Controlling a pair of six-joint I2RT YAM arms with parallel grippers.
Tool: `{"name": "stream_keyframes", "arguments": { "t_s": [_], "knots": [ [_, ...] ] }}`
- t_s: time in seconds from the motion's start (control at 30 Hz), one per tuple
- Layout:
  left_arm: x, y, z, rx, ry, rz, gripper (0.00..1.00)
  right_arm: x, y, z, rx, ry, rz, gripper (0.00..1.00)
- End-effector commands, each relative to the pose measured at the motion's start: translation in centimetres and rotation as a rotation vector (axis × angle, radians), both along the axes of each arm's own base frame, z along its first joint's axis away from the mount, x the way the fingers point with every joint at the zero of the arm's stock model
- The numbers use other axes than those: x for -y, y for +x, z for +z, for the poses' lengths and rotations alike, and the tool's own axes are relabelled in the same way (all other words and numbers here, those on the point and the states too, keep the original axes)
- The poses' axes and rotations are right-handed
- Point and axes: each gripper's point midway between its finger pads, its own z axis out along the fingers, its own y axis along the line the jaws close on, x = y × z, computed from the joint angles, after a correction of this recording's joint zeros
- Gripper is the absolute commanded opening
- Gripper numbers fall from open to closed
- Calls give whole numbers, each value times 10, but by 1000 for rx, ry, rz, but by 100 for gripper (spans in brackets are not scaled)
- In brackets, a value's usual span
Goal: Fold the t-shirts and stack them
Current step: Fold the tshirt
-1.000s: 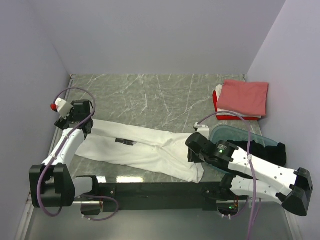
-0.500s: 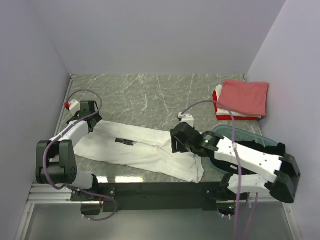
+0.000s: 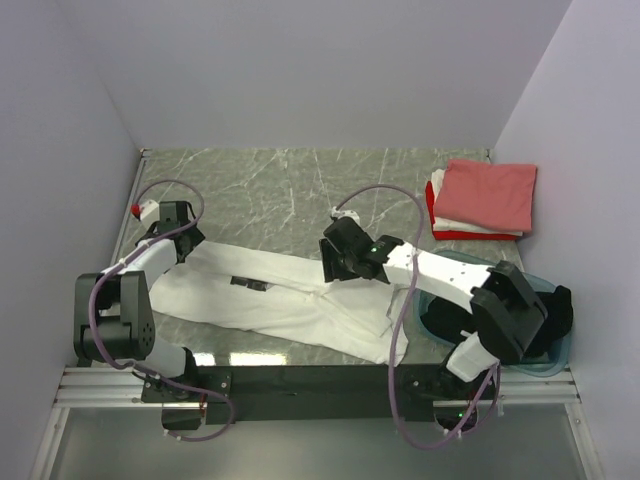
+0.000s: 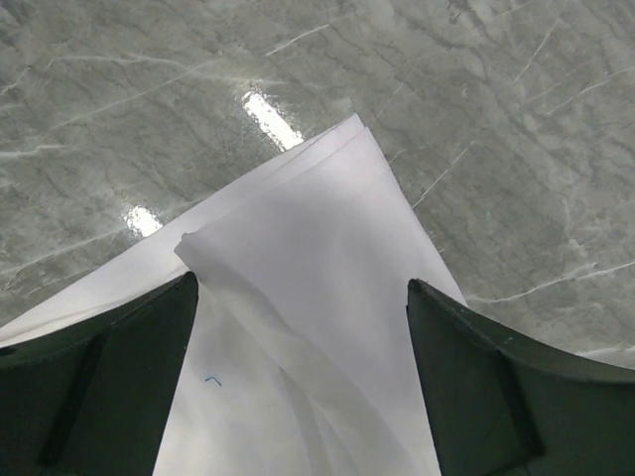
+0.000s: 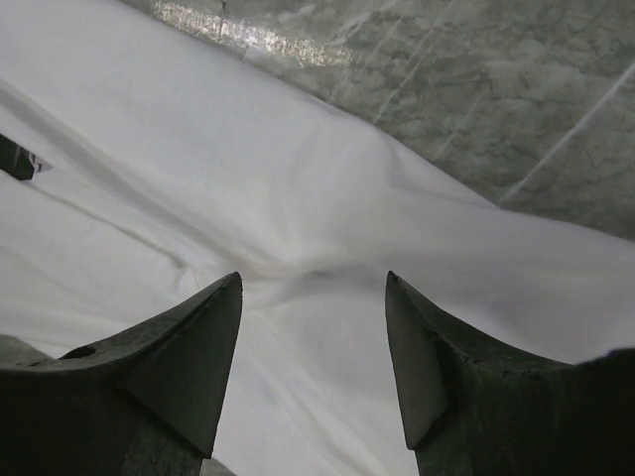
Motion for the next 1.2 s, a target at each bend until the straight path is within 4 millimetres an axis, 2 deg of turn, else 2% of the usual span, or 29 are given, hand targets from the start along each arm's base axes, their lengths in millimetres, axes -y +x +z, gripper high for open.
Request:
{"name": "stream_keyframes", "arguments": {
  "t_s": [0.0, 0.2, 0.4, 0.57, 0.67, 0.77, 0.8, 0.87, 0.97, 1.0, 1.17],
  "knots": [
    [-1, 10, 8, 28, 5, -18, 91, -21, 26, 13, 56, 60, 28, 66],
    [-1, -1, 4, 23, 6, -13, 91, -16, 25, -12, 11, 12, 5, 66],
    [-1, -10, -2, 7, 8, -8, 91, -8, 23, -28, -18, -23, -32, 65],
    [-1, -13, 2, 25, 9, -4, 91, -6, 19, -41, -51, -41, -48, 62],
    [-1, -13, 4, 32, 8, -4, 91, -2, 15, -44, -62, -51, -64, 53],
    [-1, -13, 4, 32, 10, -4, 91, 2, 11, -45, -72, -51, -73, 39],
    [-1, -13, 4, 34, 10, -4, 90, 2, 10, -45, -71, -53, -78, 30],
    [-1, -13, 4, 32, 12, -4, 91, 5, 7, -42, -69, -58, -83, 24],
    [-1, -12, 5, 33, 12, -4, 91, 6, 1, -39, -65, -68, -86, 10],
    [-1, -12, 5, 34, 13, -5, 91, 5, 0, -38, -64, -68, -84, 2],
    [-2, -12, 8, 46, 16, -3, 91, 0, -17, -33, -61, -86, -78, 0]
  ]
}}
